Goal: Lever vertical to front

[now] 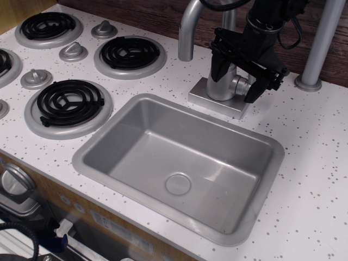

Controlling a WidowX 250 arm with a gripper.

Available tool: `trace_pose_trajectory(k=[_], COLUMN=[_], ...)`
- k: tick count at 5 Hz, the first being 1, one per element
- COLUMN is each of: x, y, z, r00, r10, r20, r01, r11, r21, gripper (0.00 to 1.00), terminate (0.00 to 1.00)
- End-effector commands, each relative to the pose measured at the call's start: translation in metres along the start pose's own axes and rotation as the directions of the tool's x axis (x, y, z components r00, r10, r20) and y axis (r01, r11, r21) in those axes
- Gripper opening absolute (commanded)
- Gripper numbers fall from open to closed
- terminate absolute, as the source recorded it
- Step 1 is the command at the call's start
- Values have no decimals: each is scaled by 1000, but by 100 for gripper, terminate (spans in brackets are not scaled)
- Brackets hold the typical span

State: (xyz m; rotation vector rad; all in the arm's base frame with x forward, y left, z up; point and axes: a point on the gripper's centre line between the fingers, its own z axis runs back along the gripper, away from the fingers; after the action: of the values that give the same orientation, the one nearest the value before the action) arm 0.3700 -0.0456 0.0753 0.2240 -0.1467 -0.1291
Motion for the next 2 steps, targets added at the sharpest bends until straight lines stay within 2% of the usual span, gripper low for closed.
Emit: trace_pose_trajectory(k=[1,2], x=[0,22], y=[0,4], z=[0,9], r00=[1000,995], r10=[0,-60], r20=[0,78], r01=[0,56], r11=[1000,997], r21=[0,52], gripper=[100,100], terminate=[0,0])
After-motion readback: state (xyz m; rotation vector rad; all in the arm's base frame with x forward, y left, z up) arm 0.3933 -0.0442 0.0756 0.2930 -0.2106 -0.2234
